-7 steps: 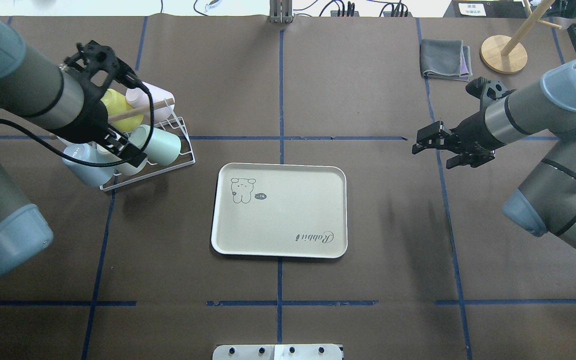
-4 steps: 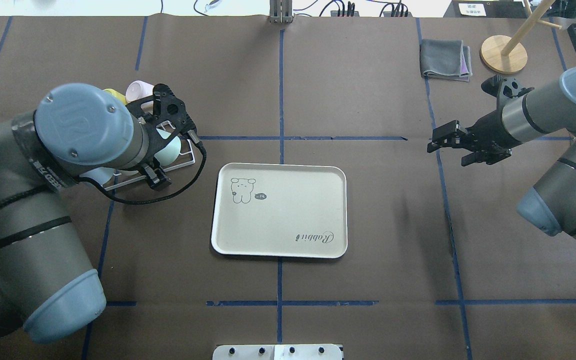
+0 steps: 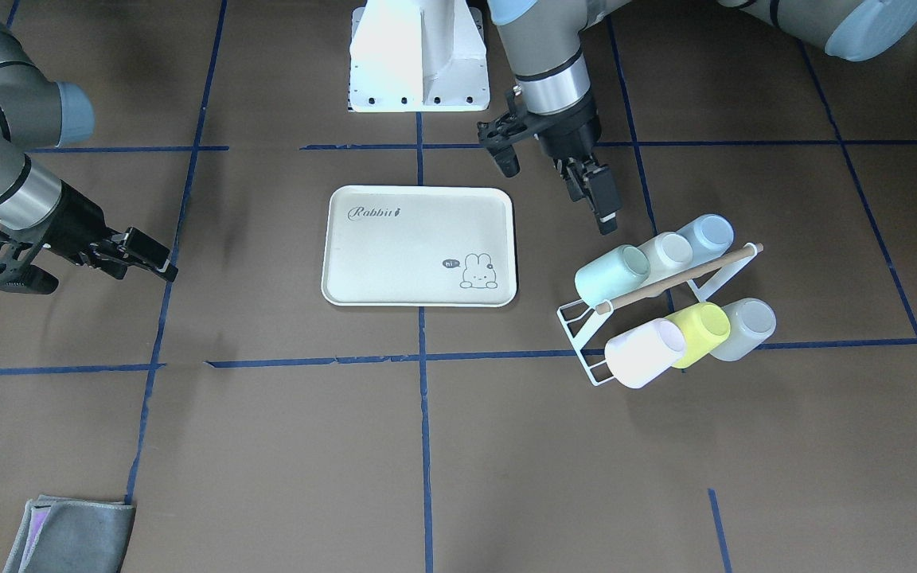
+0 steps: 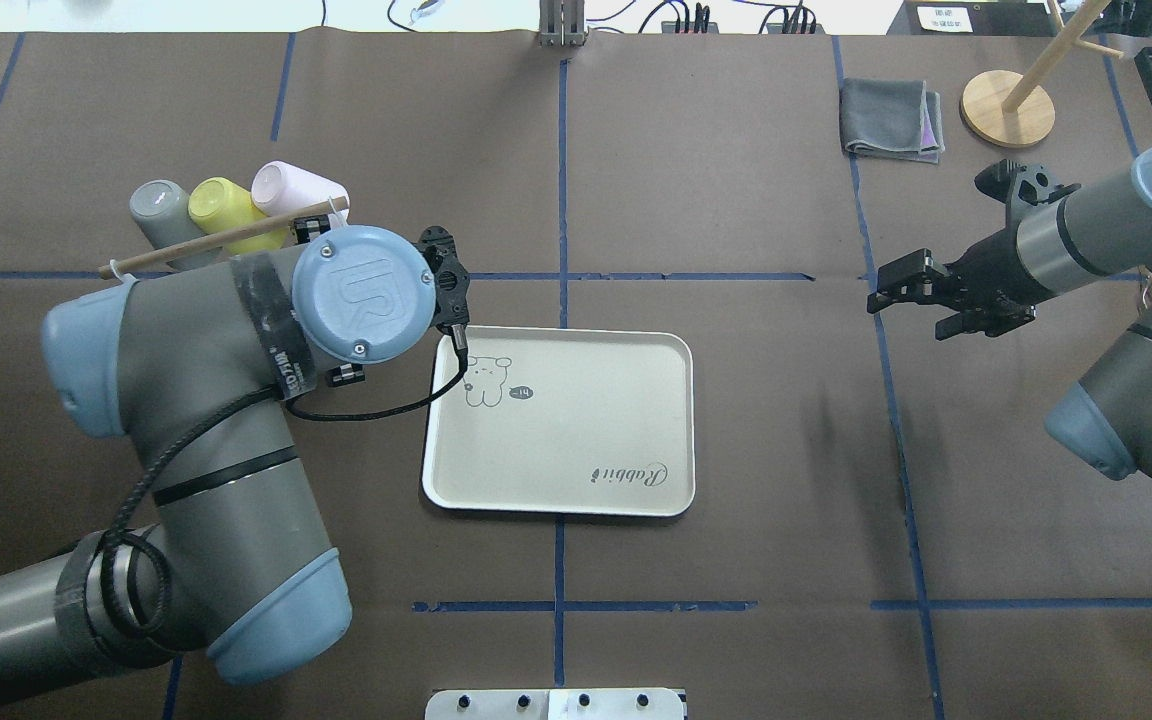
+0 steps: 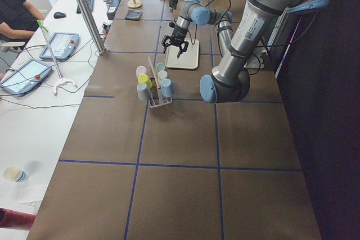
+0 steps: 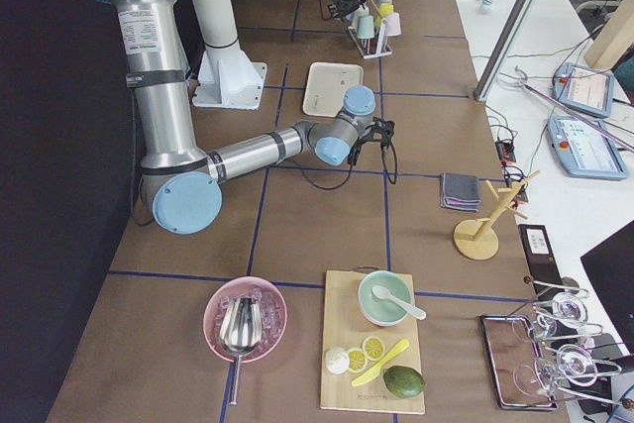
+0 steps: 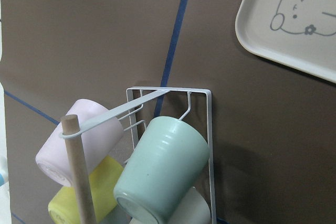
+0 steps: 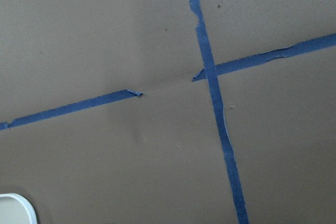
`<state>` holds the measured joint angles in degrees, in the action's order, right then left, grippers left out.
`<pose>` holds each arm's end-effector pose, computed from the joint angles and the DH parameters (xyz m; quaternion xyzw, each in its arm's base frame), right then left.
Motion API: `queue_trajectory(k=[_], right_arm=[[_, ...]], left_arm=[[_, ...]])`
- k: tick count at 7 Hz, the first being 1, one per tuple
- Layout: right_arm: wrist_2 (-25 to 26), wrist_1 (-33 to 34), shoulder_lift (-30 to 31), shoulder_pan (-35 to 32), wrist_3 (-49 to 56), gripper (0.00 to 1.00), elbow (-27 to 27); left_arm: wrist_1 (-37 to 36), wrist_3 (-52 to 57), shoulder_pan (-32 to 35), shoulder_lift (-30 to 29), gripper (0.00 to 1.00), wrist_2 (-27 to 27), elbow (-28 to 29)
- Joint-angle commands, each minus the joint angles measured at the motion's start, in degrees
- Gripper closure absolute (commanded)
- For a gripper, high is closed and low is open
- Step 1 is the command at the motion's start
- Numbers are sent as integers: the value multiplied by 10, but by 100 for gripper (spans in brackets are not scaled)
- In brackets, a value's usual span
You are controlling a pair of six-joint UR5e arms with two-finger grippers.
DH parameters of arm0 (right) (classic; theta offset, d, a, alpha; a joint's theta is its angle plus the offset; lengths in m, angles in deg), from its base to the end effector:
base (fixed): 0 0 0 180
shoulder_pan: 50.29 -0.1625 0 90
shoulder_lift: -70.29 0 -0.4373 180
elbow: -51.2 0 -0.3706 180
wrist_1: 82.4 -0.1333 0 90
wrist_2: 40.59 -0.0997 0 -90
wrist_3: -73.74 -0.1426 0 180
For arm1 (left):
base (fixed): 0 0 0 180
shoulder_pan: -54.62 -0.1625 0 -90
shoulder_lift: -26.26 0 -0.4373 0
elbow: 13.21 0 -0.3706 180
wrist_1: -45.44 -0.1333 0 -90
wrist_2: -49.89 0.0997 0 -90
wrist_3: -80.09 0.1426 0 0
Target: Pick up and place green cup on tray
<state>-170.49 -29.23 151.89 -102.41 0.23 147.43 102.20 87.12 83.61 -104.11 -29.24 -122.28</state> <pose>-0.3171 -0.4757 0.4917 -0.0239 -0.5103 0.1180 0.8515 0.4673 -0.4420 0.2582 0.2429 0.0202 0.5247 0.8157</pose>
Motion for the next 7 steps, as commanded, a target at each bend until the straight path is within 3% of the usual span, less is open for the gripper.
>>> queue_trajectory(k=[1,2,5,7], right_arm=[[0,-1,5,0,0,0,-1],[0,-1,7,0,0,0,0],[-4,-2,10,-1,0,0,0],[-4,-2,15,-1,0,0,-1]], left_arm=[[-37,60,-3,-59,0,14,66],[-55,115,-6,-79,0,60,102],[-40,26,-18,-45,0,65,60],[-43,39,-39,-82,0,65,124]])
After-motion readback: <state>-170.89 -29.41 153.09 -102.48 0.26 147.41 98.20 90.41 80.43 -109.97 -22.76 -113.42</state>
